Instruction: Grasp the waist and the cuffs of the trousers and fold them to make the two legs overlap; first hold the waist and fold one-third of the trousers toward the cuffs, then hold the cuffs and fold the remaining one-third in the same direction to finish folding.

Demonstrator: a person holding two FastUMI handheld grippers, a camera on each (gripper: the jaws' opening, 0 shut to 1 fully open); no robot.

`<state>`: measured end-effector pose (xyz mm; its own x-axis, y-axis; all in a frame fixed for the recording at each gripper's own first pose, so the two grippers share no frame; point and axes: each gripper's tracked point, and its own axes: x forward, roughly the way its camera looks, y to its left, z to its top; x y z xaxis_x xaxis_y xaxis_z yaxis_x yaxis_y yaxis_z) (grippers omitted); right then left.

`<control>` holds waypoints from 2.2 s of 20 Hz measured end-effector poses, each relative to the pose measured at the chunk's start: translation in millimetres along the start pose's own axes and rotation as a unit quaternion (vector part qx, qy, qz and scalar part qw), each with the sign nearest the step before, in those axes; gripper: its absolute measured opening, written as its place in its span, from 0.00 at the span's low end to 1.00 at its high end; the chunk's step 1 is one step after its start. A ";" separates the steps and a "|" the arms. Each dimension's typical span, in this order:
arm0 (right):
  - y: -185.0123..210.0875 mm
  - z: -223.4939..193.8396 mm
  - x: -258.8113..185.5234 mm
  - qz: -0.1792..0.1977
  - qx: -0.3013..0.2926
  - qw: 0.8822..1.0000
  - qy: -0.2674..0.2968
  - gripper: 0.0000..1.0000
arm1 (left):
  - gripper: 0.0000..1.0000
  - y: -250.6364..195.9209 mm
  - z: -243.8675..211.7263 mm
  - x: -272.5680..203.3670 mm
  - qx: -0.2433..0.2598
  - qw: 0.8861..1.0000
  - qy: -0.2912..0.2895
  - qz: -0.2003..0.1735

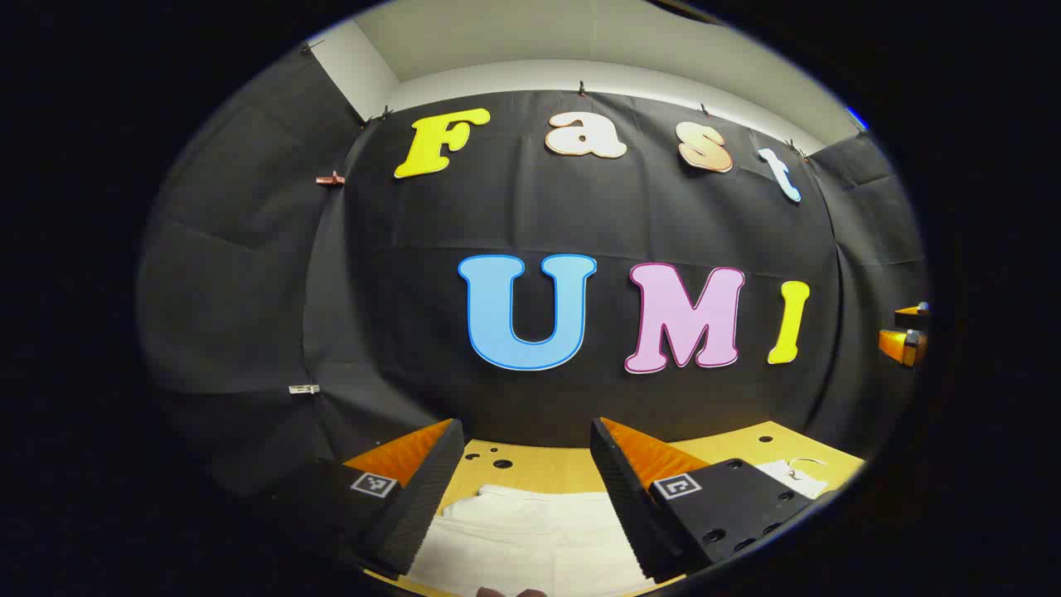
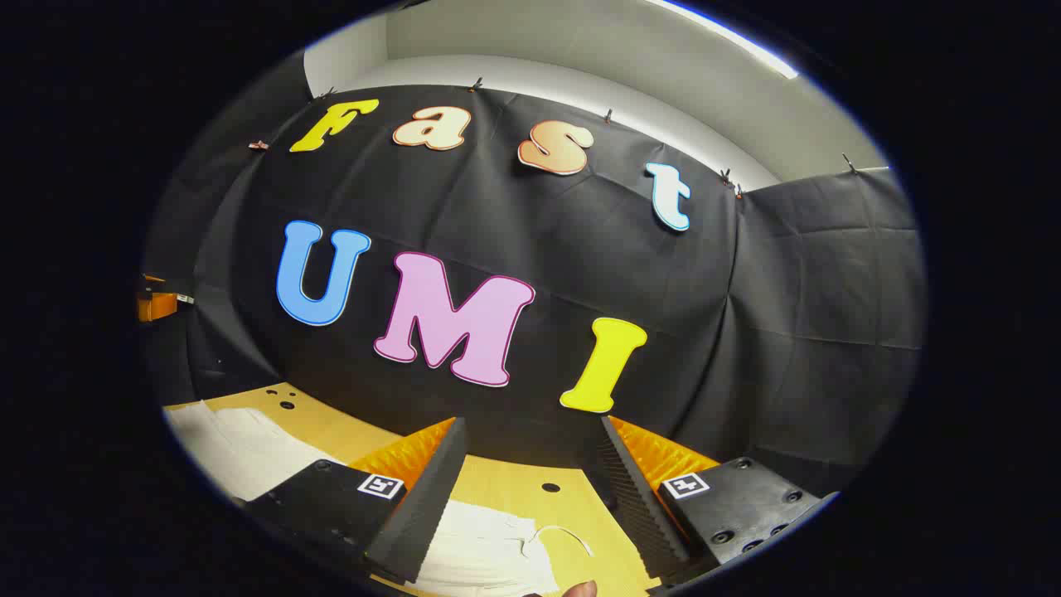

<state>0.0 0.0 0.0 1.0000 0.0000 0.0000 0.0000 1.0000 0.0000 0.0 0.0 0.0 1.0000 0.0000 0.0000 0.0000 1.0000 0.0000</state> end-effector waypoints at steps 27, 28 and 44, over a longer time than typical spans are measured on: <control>-0.9 -85.4 -43.7 0.041 -0.173 0.978 0.107 0.97 | 0.97 60.0 -230.7 -81.0 0.348 0.890 0.219 -0.194; -1.1 -91.5 -45.4 0.041 -0.175 0.977 0.112 0.97 | 0.97 66.0 -249.3 -84.7 0.366 0.876 0.238 -0.202; -26.1 -133.4 -62.6 0.002 -0.180 0.969 0.167 0.97 | 0.95 140.0 -397.2 -50.1 0.565 0.675 0.361 -0.308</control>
<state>-62.6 -26.1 -133.4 0.9442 -0.0559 -0.3246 -0.0646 0.9349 -0.3489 -50.1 140.0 -397.2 0.5492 -0.0080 -0.8356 0.8241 0.1710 0.5400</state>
